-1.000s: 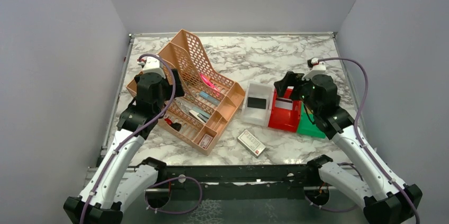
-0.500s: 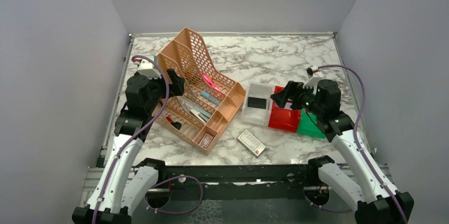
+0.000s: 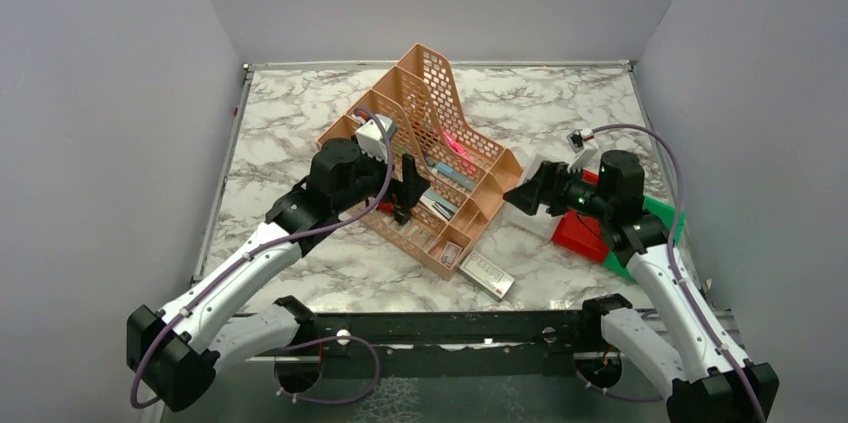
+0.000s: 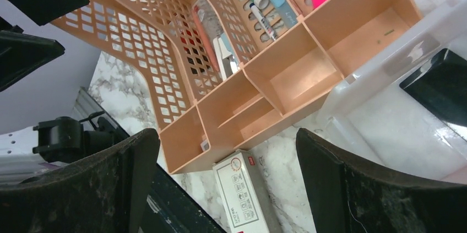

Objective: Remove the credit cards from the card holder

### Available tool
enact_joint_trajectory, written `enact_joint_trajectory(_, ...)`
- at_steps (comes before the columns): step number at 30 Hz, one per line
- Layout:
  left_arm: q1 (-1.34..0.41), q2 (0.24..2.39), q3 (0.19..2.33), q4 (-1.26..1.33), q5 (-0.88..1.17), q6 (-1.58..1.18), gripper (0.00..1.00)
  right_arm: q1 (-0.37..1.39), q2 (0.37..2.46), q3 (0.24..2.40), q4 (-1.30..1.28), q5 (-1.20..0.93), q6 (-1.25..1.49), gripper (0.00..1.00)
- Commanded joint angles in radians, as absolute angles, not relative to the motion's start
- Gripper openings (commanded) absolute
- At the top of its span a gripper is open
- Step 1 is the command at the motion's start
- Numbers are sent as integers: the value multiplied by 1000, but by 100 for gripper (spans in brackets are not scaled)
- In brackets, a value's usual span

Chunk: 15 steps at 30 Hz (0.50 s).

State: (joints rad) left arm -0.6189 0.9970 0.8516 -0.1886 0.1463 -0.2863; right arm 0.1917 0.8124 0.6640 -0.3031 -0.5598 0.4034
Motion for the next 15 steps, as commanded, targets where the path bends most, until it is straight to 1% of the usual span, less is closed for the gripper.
enact_joint_trajectory(1,-656,952,904,-234,41,-274,97,184,832,648,-341,-611,409,100)
enact_joint_trajectory(7,-666,877,930,-286,-27,-263,98,185,959,623,-331,-642,419,91)
enact_joint_trajectory(9,-667,866,949,-310,-41,-259,98,197,1006,627,-331,-637,405,90)
enact_joint_trajectory(12,-667,852,973,-334,-65,-252,98,242,1075,638,-314,-610,388,89)
enact_joint_trajectory(15,-667,837,990,-345,-78,-247,98,334,1162,684,-298,-559,382,88)
